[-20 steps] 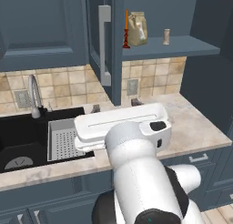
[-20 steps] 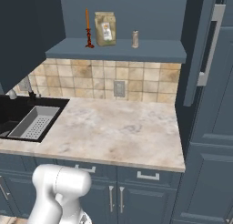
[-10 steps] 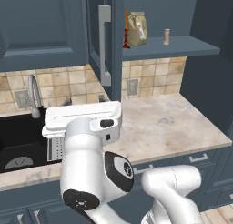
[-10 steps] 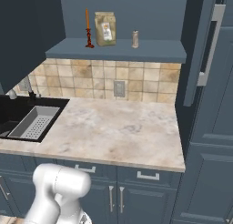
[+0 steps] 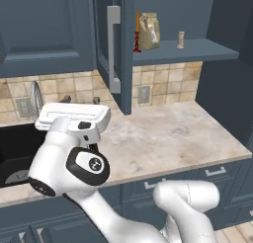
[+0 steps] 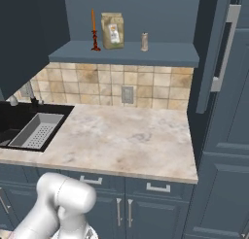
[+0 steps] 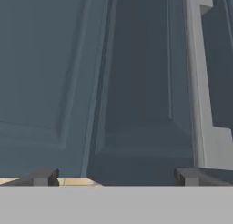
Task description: Pick the candle and candle from the dining table and place them in the open cabinet. Close the cabinet after placing the objects.
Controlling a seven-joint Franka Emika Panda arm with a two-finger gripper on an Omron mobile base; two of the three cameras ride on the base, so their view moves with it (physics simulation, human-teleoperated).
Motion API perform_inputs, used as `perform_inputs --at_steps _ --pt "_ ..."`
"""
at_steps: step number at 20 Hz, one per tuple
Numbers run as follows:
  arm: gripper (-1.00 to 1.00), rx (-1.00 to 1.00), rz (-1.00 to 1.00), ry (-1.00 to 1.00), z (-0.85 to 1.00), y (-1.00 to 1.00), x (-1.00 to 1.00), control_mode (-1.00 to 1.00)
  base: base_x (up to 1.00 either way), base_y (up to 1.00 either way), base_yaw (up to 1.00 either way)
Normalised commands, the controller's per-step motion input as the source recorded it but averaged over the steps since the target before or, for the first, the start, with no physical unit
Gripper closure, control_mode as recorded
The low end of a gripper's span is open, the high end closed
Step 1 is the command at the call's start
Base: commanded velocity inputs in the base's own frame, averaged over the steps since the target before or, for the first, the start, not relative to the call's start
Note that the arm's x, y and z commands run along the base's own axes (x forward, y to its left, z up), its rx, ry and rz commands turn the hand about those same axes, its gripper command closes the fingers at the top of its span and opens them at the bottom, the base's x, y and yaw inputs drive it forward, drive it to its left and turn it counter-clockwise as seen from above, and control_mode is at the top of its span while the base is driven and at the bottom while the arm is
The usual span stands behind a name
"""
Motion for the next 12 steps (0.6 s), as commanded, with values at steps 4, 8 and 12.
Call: perform_inputs --at_steps 4,8,12 --pt "-1.0 0.06 -0.23 0.19 0.32 0.0 0.08 -1.0 0.0 0.0 0.0" --pt "-1.0 0.0 -0.02 0.02 0.0 0.0 0.0 -1.0 0.0 0.0 0.0" --pt "-1.0 0.0 0.0 0.0 -0.01 0.0 0.3 -1.0 0.0 0.0 0.0"
